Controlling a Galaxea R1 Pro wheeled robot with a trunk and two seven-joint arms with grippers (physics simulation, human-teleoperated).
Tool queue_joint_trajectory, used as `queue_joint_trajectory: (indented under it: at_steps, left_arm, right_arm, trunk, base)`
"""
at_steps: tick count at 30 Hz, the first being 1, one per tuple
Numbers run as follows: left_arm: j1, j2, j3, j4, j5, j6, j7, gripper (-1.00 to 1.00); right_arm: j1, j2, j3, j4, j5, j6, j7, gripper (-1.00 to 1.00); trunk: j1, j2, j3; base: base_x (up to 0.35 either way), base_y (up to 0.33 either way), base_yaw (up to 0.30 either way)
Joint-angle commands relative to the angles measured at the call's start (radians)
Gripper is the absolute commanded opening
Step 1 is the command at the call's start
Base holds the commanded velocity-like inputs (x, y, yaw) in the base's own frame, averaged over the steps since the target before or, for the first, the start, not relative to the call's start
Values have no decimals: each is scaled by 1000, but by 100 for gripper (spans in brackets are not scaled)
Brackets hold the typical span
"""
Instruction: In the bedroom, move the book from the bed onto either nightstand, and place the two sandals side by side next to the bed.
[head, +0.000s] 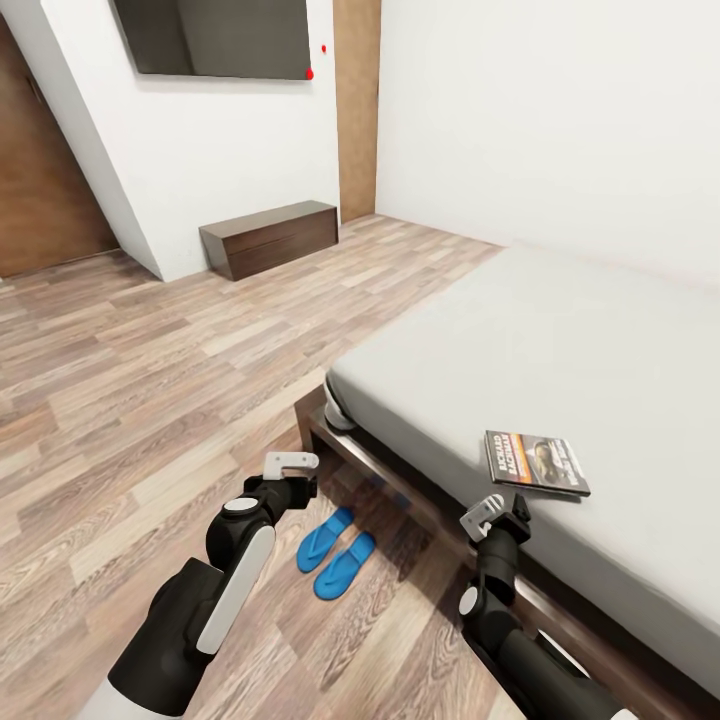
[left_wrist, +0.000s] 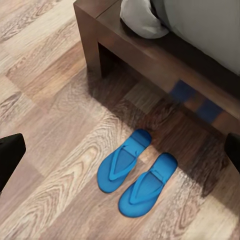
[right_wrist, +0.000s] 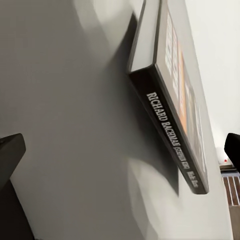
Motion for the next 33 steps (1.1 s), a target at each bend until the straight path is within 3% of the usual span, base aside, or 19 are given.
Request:
queue_joint_trajectory:
  at_steps: [1, 33]
  left_arm:
    - [-1, 0, -1, -1, 10, 2, 10, 100]
    - [-1, -2, -6, -2, 6, 2, 10, 100]
  right_arm:
    - [-1, -1, 3, 0, 3, 6, -2, 100]
    - [-1, -2, 3, 0, 3, 6, -1, 100]
  trunk:
    - [0, 0, -1]
    - [0, 0, -1]
  base:
    - [164, 0, 0]
    - [23, -24, 0]
